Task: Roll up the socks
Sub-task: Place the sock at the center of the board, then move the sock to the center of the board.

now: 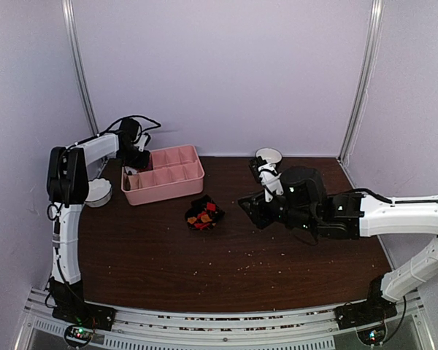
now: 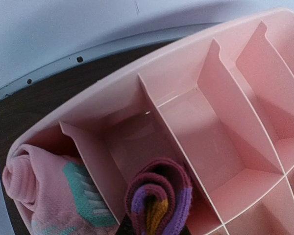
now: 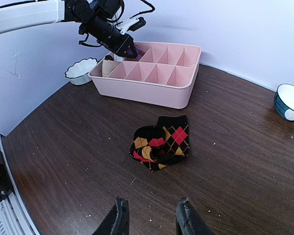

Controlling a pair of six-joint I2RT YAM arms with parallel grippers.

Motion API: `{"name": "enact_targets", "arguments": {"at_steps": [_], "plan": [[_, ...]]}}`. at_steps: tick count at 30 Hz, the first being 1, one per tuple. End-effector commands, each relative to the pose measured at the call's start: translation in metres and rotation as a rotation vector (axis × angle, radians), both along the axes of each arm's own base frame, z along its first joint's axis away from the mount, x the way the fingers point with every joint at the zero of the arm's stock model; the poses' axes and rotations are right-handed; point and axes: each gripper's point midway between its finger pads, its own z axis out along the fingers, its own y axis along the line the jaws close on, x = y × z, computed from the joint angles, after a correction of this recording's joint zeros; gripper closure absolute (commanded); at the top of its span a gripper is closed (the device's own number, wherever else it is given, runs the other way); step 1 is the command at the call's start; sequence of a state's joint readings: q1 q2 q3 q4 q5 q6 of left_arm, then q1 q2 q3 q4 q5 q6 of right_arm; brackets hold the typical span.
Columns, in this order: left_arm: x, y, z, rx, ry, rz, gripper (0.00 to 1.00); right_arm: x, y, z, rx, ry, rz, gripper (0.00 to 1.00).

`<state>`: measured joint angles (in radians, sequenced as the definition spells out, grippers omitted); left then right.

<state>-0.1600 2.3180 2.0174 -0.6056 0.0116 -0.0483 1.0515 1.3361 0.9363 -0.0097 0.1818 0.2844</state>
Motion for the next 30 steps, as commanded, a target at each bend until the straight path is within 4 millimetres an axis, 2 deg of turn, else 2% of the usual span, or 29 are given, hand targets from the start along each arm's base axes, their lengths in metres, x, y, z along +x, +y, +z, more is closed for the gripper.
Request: {"name": "enact_targets", "arguments": {"at_steps": [1,2,4,7,10,12,13,14,19,23,24,26,27,30], "plan": [[-0.009,-0.002,-0.015,-0.018,0.074,0.009,0.65,0.002,0.0,0.02,0.022,-0.028,-0.008,0.65],[-0.009,-0.003,-0.012,-0.018,0.075,0.004,0.55,0.002,0.0,0.02,0.022,-0.028,-0.005,0.65],[-0.009,-0.004,-0.001,-0.025,0.076,-0.005,0.42,0.002,0.001,0.02,0.023,-0.025,0.0,0.62],[-0.012,-0.01,0.022,-0.049,0.059,-0.041,0.32,0.001,0.003,0.018,0.022,-0.02,0.006,0.6],[-0.019,-0.016,0.049,-0.074,0.028,-0.084,0.28,0.001,0.004,0.018,0.026,-0.017,0.008,0.58],[-0.025,-0.018,0.066,-0.08,0.004,-0.109,0.18,0.002,0.005,0.018,0.027,-0.016,0.008,0.54],[-0.029,-0.019,0.076,-0.082,-0.01,-0.124,0.05,0.002,0.005,0.018,0.029,-0.014,0.006,0.5],[-0.033,-0.02,0.086,-0.085,-0.024,-0.136,0.03,0.003,0.004,0.017,0.03,-0.009,0.004,0.47],[-0.063,-0.019,0.128,-0.062,-0.074,-0.207,0.02,0.016,0.007,0.004,0.034,0.062,-0.006,0.41],[-0.093,0.003,0.169,0.059,-0.15,-0.199,0.02,0.036,0.019,-0.034,-0.049,0.192,-0.028,0.42],[-0.101,0.01,0.174,0.097,-0.167,-0.192,0.02,0.043,0.022,-0.042,-0.07,0.219,-0.042,0.43],[-0.116,0.036,0.171,0.193,-0.189,-0.11,0.02,0.055,0.029,-0.06,-0.1,0.265,-0.059,0.43],[-0.127,0.038,0.171,0.201,-0.203,-0.135,0.02,0.06,0.036,-0.066,-0.106,0.281,-0.051,0.44],[-0.162,0.016,0.14,0.139,-0.141,-0.331,0.02,0.071,0.062,-0.087,-0.137,0.316,0.0,0.44]]}}
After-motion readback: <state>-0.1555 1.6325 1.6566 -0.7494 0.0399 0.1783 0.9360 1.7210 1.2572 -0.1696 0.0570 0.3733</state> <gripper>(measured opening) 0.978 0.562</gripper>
